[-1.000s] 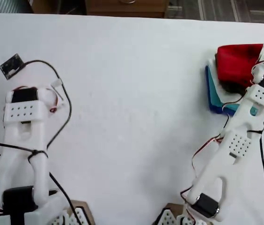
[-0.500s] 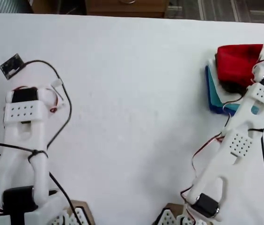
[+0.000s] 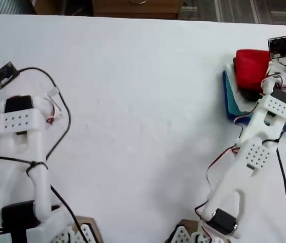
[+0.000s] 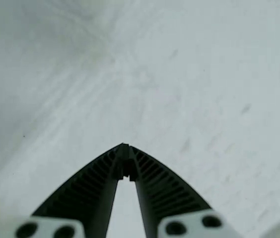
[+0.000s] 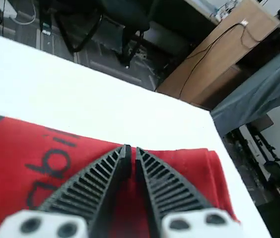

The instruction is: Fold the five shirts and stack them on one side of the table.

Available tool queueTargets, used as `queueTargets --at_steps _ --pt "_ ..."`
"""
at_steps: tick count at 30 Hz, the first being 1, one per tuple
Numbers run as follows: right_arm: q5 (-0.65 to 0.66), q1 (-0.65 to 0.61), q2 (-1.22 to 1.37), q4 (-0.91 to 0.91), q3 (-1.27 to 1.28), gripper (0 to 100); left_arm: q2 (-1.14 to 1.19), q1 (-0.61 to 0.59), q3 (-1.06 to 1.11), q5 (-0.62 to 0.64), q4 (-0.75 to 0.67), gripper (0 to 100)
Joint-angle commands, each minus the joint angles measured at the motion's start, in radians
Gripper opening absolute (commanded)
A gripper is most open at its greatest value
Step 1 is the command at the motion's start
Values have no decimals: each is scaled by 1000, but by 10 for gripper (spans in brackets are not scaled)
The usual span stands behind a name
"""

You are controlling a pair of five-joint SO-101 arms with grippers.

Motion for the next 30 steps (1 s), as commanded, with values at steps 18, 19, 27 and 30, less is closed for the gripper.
queueTargets --at_steps 18,19,27,30 --pt "-341 54 -259 361 -287 24 -37 -11 -4 -14 5 28" --pt "-341 62 -275 414 -290 24 -37 -11 -4 -14 2 28" --pt "-333 119 -306 757 -276 24 -35 -6 -5 -14 0 28" --pt "-333 125 -252 731 -250 22 -35 -6 -5 -14 0 28"
